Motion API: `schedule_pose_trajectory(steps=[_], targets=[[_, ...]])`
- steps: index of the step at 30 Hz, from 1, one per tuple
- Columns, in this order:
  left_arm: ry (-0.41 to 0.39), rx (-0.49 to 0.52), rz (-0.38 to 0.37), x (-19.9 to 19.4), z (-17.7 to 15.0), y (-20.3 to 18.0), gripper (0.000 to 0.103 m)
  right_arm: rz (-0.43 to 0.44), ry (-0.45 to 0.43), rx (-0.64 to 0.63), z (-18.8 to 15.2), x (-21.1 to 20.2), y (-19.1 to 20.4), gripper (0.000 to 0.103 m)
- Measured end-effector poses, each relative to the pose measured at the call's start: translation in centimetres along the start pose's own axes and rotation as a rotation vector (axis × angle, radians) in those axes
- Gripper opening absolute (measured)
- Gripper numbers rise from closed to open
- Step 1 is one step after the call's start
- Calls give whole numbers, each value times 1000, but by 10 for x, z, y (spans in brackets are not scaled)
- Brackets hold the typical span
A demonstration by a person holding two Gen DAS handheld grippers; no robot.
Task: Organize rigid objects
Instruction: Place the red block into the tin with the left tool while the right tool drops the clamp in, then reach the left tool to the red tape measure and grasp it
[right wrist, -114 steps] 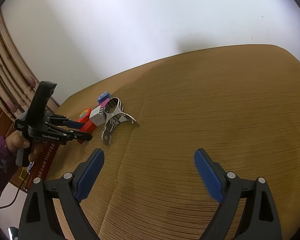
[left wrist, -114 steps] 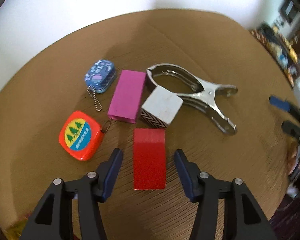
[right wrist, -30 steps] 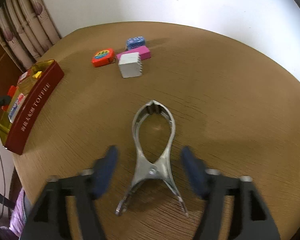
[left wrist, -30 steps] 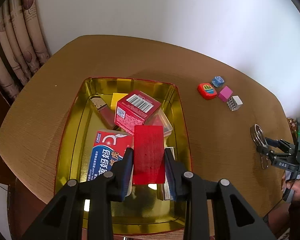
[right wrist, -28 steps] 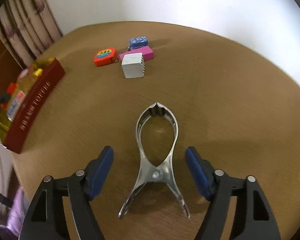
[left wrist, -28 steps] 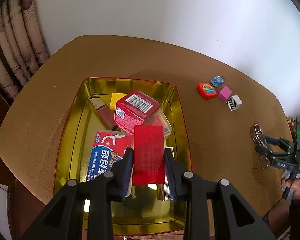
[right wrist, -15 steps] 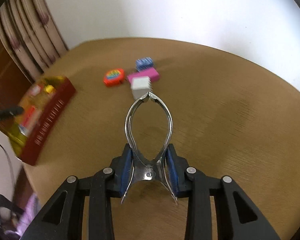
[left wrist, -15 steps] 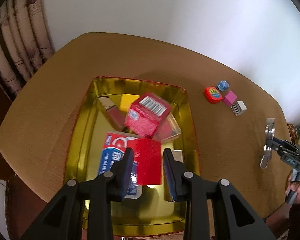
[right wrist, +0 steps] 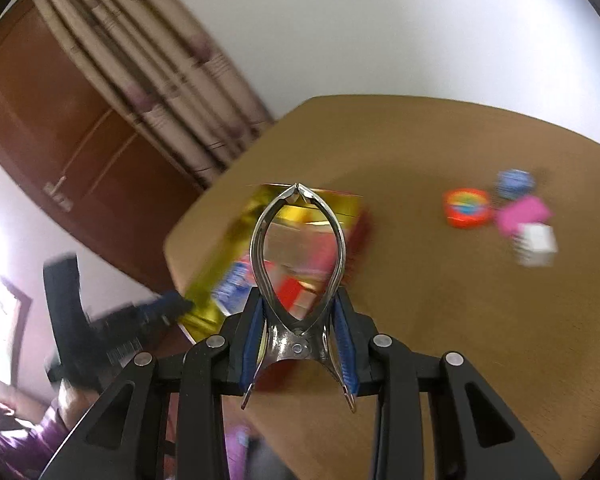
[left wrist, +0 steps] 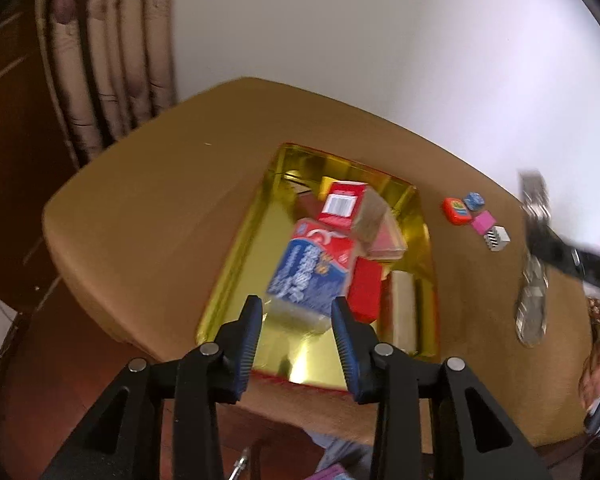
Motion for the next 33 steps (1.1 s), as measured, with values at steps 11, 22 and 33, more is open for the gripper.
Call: schedule_pose_trajectory(steps=[11, 22, 33], targets=[[-71, 40, -16, -5, -24, 0, 37, -127, 101, 72, 51, 114, 13, 31], [-42, 14, -71, 4, -26, 1, 37, -158, 142, 262, 49, 156, 3, 44], [-51, 23, -42, 0, -28, -2, 39, -262, -234, 77, 19, 25, -33, 79]])
Point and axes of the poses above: each gripper's, at about its wrist camera, not at the fingertips, and x roughly the way its jaws point, y to its left, z to its top, the point moved 2 cm from there along x, roughly the way its jaws point, and after that the axes turned 11 degrees about x, right-handed, at the moved point
